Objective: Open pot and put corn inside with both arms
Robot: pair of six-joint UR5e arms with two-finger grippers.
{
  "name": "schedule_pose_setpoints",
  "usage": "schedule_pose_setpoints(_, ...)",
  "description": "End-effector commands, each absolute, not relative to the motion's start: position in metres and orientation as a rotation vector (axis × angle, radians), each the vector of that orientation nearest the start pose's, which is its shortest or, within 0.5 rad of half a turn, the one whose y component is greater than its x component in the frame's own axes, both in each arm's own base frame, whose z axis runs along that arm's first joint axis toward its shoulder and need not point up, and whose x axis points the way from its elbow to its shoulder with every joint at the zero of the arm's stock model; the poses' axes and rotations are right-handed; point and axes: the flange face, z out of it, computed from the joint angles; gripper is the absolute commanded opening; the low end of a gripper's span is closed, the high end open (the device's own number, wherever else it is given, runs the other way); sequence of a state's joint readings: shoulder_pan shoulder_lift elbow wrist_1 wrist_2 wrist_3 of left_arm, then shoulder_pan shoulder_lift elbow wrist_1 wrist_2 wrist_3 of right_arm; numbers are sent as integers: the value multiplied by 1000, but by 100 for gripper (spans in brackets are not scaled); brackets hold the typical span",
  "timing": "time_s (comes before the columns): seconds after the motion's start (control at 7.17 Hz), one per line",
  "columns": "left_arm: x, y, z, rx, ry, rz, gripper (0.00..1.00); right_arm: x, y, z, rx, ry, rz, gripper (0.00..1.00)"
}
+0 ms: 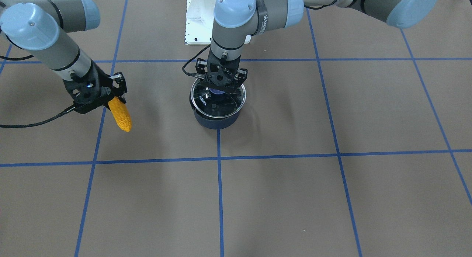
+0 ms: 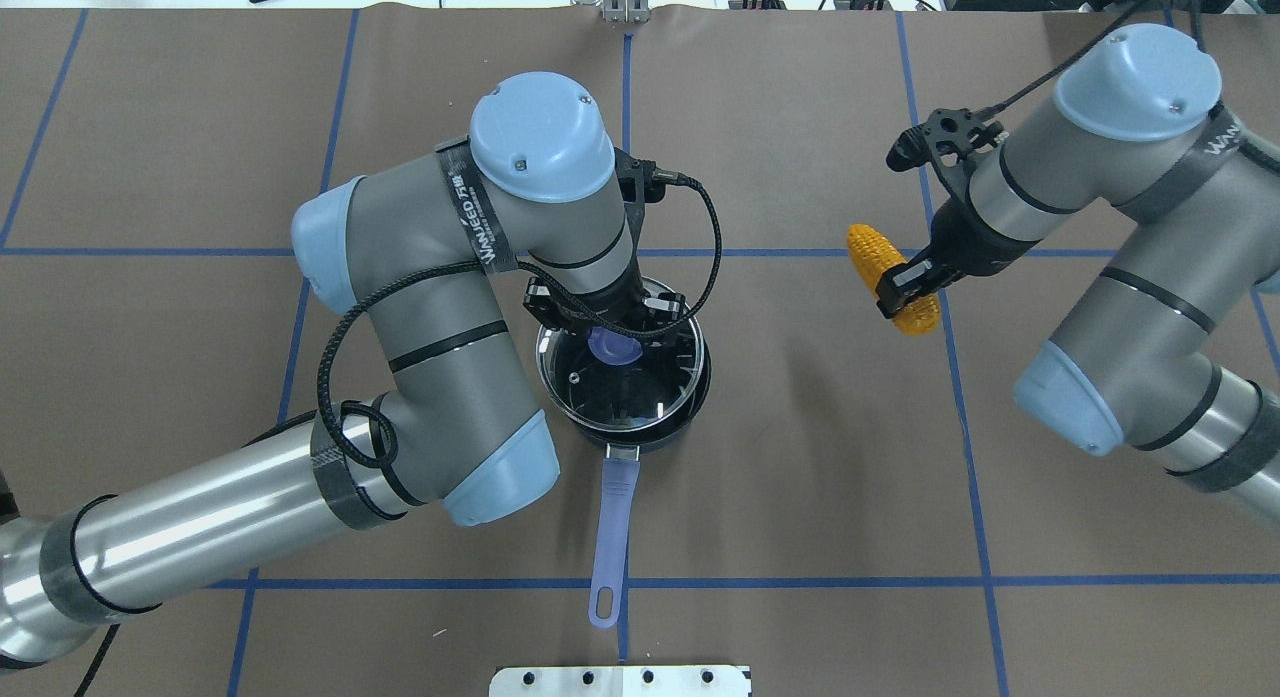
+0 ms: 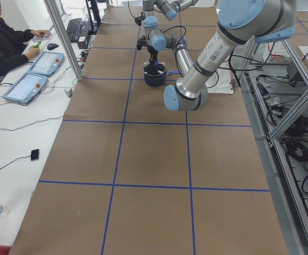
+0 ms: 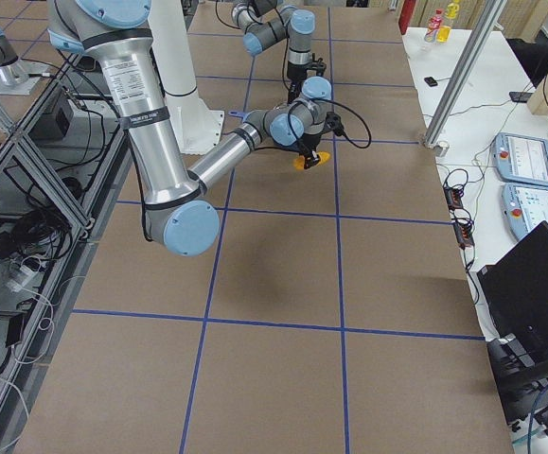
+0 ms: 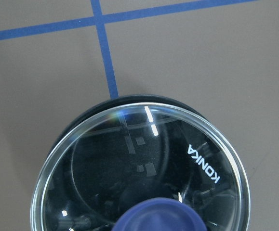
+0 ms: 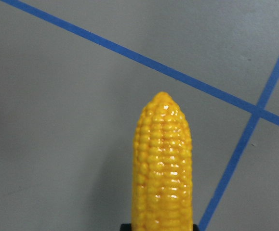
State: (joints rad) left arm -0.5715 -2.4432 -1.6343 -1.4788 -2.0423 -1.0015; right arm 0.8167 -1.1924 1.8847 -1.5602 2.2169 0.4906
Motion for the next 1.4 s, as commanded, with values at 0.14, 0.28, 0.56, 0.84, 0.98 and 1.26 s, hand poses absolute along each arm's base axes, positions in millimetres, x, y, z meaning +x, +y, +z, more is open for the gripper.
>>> schedule_pose_setpoints(0.14, 486, -474, 134, 94, 938, 223, 63, -405, -461, 233, 219, -962, -561, 41)
schedule_pose_setpoints(0.28, 462, -478, 159, 97, 938, 253, 63, -423, -456, 211, 229, -980, -587, 41)
schedule_pose_setpoints(0.56, 432, -486, 183, 129, 922, 267, 63, -472, -443, 174, 253, -994, -645, 42)
schedule_pose_setpoints(0.84, 410, -500, 203, 101, 930, 251, 62, -511, -421, 158, 277, -974, -686, 54)
schedule_pose_setpoints(0.98, 405, -503, 212, 123, 920, 311, 62, -517, -422, 152, 287, -969, -690, 71)
schedule_pose_setpoints(1.26, 388, -507, 243, 119, 895, 307, 62, -517, -423, 147, 301, -974, -697, 100)
